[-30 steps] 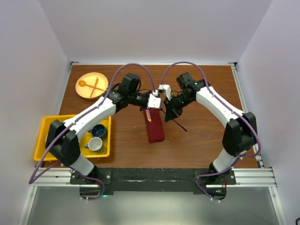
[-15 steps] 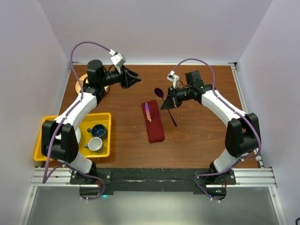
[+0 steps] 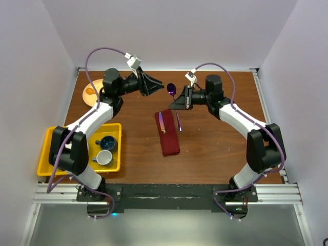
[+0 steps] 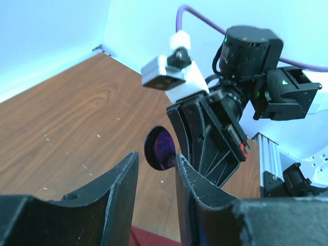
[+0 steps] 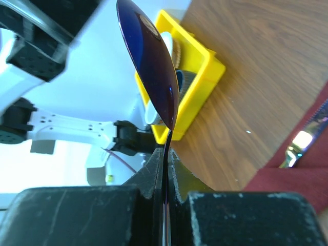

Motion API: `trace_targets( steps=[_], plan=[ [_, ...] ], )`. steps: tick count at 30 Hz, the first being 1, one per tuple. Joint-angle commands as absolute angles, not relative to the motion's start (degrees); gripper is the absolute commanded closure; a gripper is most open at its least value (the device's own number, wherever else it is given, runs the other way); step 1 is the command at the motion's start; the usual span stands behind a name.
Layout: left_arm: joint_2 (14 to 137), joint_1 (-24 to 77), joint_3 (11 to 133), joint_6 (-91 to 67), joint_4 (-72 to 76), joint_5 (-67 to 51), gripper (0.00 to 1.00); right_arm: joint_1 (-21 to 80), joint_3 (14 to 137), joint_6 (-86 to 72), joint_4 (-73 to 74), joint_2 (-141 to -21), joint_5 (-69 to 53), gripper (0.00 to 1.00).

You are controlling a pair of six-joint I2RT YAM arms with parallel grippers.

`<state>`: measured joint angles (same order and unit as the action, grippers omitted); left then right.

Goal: Fold the napkin into a case and place the utensils inside
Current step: Pass from the right arm to the left

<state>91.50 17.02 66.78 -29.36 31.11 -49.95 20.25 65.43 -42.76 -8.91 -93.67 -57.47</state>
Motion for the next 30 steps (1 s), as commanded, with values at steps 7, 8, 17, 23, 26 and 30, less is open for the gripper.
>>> trace_targets(
  steps=[7,8,17,23,26,30],
  plan=[
    [94.30,18.81,71.98,-27.16,28.30,-49.75,0.62,21.53,66.09,-48.08,-15.03,-91.23,-60.73,1.00],
    [94.74,18.90,72.42,-27.16,28.21,-49.83,0.63,21.71,66.18,-47.99,-14.86,-91.14,-60.99,1.00],
    [96.94,19.60,74.79,-26.63,27.07,-50.18,0.89,22.15,67.15,-47.72,-14.59,-91.85,-61.35,1.00],
    [98.00,19.34,75.58,-27.86,27.86,-53.78,1.00,22.06,68.73,-47.64,-14.07,-92.90,-61.17,0.95],
    [99.14,17.93,76.20,-29.09,28.21,-53.70,1.00,21.71,71.44,-43.79,-8.46,-93.86,-61.44,0.66],
    [101.07,15.91,77.69,-29.10,27.95,-52.56,1.00,19.08,73.83,-36.75,0.95,-94.22,-58.72,0.35]
  ],
)
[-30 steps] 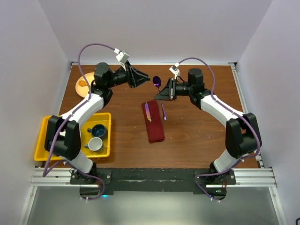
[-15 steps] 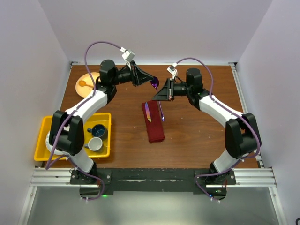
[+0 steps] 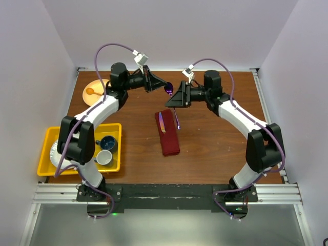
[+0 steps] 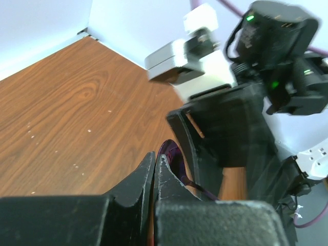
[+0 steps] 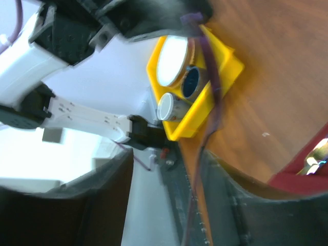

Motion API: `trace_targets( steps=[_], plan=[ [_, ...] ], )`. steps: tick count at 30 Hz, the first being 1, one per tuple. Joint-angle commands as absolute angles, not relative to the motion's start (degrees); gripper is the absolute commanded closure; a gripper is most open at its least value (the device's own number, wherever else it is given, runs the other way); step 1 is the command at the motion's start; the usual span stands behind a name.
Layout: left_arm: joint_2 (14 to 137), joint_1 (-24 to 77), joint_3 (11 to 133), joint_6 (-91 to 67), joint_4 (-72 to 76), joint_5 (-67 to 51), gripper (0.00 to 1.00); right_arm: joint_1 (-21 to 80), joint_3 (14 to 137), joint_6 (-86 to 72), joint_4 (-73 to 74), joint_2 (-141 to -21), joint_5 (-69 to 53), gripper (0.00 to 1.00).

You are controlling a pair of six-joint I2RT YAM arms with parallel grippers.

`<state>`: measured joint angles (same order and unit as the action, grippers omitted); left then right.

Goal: Fold the napkin into a case and place the utensils inside
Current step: Pass from the right arm to the left, then insert the spoon into the folded napkin.

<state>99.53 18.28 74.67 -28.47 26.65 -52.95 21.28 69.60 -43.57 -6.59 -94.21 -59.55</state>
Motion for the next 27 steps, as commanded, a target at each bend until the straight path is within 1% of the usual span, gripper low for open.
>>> trace_targets(
  steps=[1,2,6,7,8,9,11,12,15,18,22,27],
  plan=[
    [101.68,15.39,78.30,-27.96,27.78,-52.21,1.00,17.51,73.92,-33.87,3.75,-94.13,-58.28,0.33],
    [102.12,15.21,78.66,-27.43,27.51,-51.60,1.00,16.71,73.92,-31.84,5.52,-93.70,-56.88,0.27],
    [105.72,13.71,80.15,-24.97,27.25,-50.63,1.00,14.68,74.44,-15.60,17.37,-91.85,-51.86,0.28],
    [107.47,13.19,80.85,-24.35,26.90,-50.36,1.00,14.76,74.36,-8.07,21.23,-91.32,-51.33,0.28],
    [108.36,12.84,81.21,-23.82,26.55,-49.67,1.00,14.68,73.49,-4.52,22.75,-90.19,-50.46,0.30],
    [110.02,12.22,81.82,-22.86,26.63,-49.48,1.00,14.94,72.78,2.83,25.29,-89.48,-50.10,0.32],
    [111.88,11.78,82.70,-21.37,26.46,-49.31,1.00,15.73,70.67,10.24,27.85,-87.46,-48.79,0.35],
    [113.36,11.52,83.31,-20.75,26.37,-49.31,1.00,17.39,70.06,19.33,31.78,-86.84,-47.91,0.39],
    [116.09,10.99,84.46,-18.46,25.84,-49.75,1.00,21.78,66.02,33.43,36.37,-83.86,-44.13,0.45],
    [118.03,10.64,85.08,-16.70,25.14,-50.10,1.00,24.77,61.62,39.61,36.21,-81.57,-42.11,0.49],
    [119.70,10.28,85.43,-14.42,23.30,-49.92,1.00,28.55,57.06,46.39,35.78,-79.81,-41.05,0.52],
    [121.02,10.20,85.52,-11.87,21.36,-49.48,1.00,35.14,53.27,52.11,31.57,-79.19,-38.67,0.53]
  ],
)
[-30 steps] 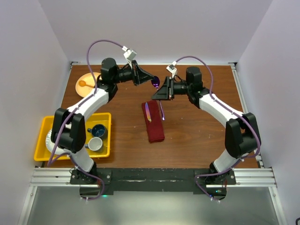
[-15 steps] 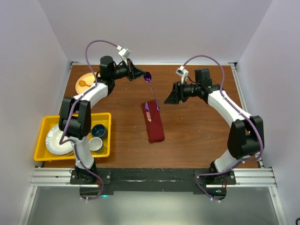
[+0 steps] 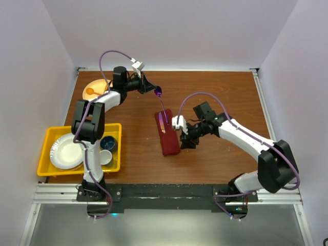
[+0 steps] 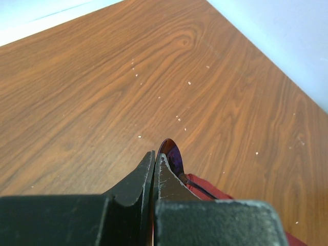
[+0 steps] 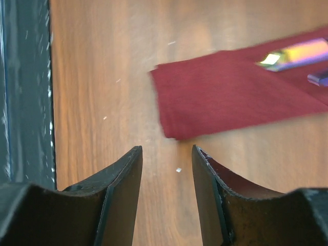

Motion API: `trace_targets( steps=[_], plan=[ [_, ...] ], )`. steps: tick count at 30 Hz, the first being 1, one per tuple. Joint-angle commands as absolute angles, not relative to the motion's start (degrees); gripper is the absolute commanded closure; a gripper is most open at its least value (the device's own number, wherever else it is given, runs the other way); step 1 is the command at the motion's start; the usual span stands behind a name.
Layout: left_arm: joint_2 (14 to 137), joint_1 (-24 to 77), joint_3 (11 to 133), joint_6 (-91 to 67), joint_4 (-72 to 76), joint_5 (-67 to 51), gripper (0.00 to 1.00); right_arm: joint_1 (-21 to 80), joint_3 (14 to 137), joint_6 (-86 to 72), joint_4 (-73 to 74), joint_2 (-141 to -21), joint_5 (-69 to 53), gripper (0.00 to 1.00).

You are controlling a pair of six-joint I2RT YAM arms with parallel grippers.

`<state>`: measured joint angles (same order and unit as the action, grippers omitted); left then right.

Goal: Fold the napkin into a case and place the utensils inside
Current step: Insert the spoon into the folded napkin.

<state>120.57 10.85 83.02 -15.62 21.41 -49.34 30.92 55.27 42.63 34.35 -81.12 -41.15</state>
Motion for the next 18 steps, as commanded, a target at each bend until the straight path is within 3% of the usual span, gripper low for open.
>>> trace_targets(
  steps=[1,11,18],
  plan=[
    [121.11,10.11,85.52,-11.60,20.75,-49.31,1.00,35.94,52.65,52.55,31.03,-79.54,-38.41,0.53],
    [122.34,10.19,83.59,-11.42,21.45,-50.01,1.00,41.92,49.39,57.21,24.61,-84.63,-36.03,0.58],
    [122.34,10.20,81.65,-13.01,22.94,-50.80,1.00,43.42,51.24,59.94,26.28,-87.18,-34.47,0.71]
  ],
)
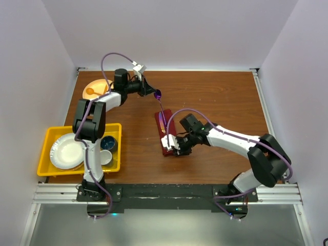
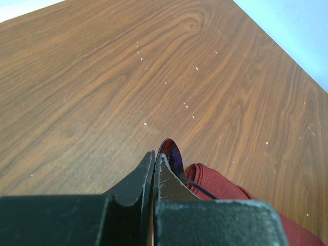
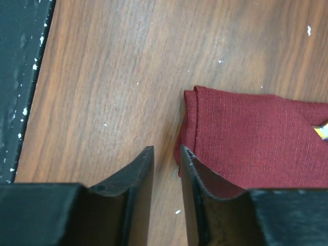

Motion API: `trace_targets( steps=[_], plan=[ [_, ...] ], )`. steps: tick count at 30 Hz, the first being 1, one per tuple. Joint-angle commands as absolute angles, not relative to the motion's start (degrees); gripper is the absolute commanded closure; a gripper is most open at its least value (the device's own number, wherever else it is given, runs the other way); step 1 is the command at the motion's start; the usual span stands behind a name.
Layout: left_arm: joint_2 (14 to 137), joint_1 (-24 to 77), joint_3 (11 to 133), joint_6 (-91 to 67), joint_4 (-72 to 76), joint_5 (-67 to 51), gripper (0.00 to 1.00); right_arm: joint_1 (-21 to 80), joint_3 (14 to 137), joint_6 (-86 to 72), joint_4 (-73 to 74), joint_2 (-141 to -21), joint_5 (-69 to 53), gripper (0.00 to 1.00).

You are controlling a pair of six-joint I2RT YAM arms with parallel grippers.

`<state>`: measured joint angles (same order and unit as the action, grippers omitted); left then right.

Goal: Fold the napkin into a case and place the utensils inside
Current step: Insert the spoon into the folded napkin.

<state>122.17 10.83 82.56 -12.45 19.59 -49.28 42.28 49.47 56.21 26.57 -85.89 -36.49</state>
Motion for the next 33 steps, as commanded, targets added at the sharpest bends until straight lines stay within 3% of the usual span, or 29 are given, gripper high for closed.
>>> trace_targets(
  steps=[1,20,33],
  plan=[
    [122.43,10.20,81.65,-13.09,23.11,-50.97,1.00,43.59,51.24,60.29,26.37,-87.45,-33.93,0.73],
    [121.90,11.34,78.14,-15.47,25.93,-53.44,1.00,51.59,47.81,69.79,20.13,-92.02,-17.15,0.83],
    [122.17,13.01,77.43,-17.23,27.86,-54.49,1.00,52.82,48.60,67.33,18.54,-93.95,-14.77,0.87]
  ],
)
